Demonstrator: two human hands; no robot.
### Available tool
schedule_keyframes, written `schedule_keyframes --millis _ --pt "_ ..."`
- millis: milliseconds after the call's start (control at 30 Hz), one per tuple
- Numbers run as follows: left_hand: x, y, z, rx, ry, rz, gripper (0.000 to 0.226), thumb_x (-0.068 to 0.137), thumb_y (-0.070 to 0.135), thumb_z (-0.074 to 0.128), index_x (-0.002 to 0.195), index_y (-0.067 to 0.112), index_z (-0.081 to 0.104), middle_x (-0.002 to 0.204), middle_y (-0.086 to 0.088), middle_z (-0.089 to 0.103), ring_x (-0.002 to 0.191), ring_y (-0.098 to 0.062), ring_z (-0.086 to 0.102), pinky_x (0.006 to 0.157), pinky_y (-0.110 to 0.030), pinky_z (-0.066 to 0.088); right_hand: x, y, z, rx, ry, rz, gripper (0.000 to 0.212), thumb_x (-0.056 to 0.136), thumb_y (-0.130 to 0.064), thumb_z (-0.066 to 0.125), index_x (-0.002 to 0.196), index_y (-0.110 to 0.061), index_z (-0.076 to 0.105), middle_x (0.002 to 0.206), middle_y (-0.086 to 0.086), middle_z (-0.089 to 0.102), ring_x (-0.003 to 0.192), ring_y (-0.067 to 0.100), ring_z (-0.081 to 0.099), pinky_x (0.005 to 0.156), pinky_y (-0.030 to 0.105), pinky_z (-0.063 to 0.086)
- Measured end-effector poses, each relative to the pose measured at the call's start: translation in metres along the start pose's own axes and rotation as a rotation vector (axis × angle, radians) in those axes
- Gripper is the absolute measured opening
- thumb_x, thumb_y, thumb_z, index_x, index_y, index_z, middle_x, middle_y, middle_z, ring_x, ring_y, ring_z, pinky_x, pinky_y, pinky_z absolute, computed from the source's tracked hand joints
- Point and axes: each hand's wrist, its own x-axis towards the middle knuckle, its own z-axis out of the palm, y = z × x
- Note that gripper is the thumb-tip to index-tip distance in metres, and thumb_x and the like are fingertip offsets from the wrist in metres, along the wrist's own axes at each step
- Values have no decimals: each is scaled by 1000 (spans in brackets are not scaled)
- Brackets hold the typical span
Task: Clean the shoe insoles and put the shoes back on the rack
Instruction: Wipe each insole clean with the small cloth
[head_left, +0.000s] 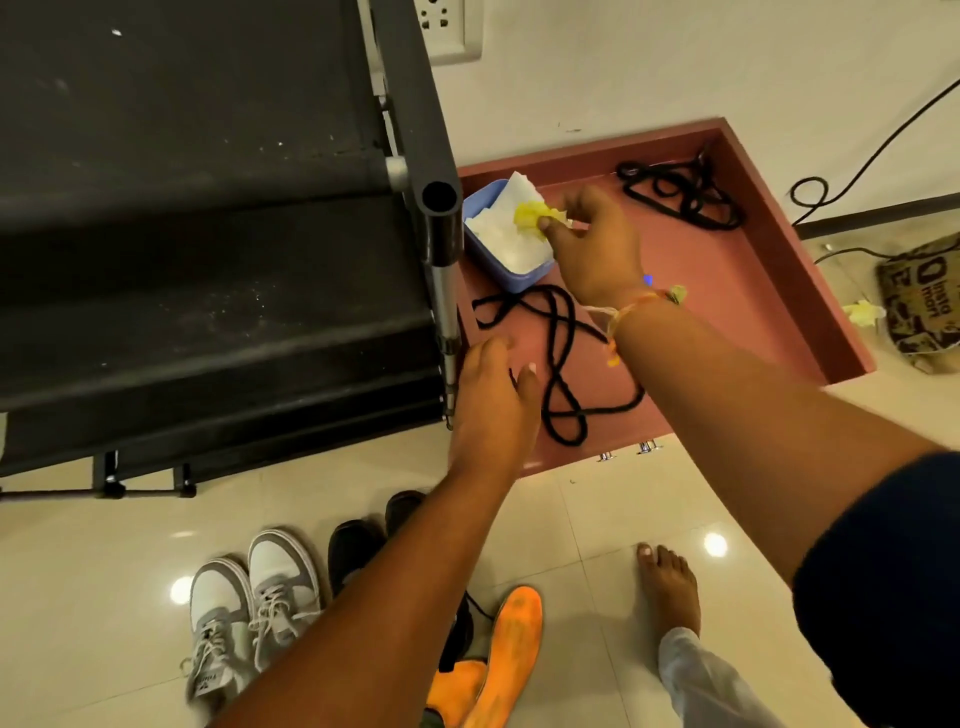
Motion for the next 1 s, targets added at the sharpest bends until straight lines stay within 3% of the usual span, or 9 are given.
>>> schedule_keyframes --millis 100,200,267,367,467,567,767,900,1000 --pt "-24 2 -3 -196 65 -69 26 103 29 55 125 16 60 124 -2 63 111 -15 62 99 -42 52 -57 -11 -17 307 -34 22 12 87 -2 71 96 -8 66 91 -3 71 76 3 65 74 24 54" --pt "-59 8 -12 -562 82 -199 26 102 40 54 109 17 64 104 -6 71 98 -20 68 94 -48 56 -127 -11 -29 487 -134 48 21 85 13 64 104 5 67 103 3 75 98 16 72 88 29 56" --pt "-81 5 -19 -765 78 -261 39 98 45 54 112 10 64 106 -13 72 98 -25 69 91 -48 57 -173 -7 -33 537 -191 70 23 86 12 63 106 3 70 116 9 71 106 23 69 90 35 55" --pt "-117 -11 -30 -933 45 -299 44 96 39 59 123 4 62 116 -14 72 107 -25 70 92 -36 58 -237 -1 -38 637 -221 107 17 90 5 64 105 1 73 122 10 66 111 20 66 91 31 54" --pt "-156 -36 -37 -964 84 -315 21 98 18 63 116 7 66 111 -11 74 101 -20 71 88 -30 58 -291 4 -38 672 -261 126 17 89 4 66 98 -6 76 112 9 69 105 20 67 92 32 54" --pt "-196 -57 -43 -1010 138 -367 8 98 8 63 105 7 67 98 -7 75 91 -15 72 81 -26 57 -332 11 -34 759 -274 225 15 86 6 68 100 2 72 107 14 72 103 23 69 94 35 53" --pt "-283 -64 -61 -1194 197 -400 7 100 12 59 102 7 63 93 -10 73 85 -16 71 76 -27 59 -413 -7 -42 864 -346 333 18 84 0 72 102 -6 73 100 11 76 98 22 71 87 30 56" --pt "-343 -60 -78 -1014 221 -266 19 95 18 68 111 7 65 103 -12 74 94 -21 72 82 -30 58 -460 -23 -61 791 -502 242 23 87 1 70 109 -7 72 102 11 76 100 23 71 83 29 56" --pt "-382 -57 -89 -1037 269 -307 5 98 12 65 98 8 66 88 -8 74 82 -17 71 77 -28 58 -495 -34 -73 869 -505 318 22 86 4 69 107 -3 71 104 17 74 99 27 71 89 34 57"
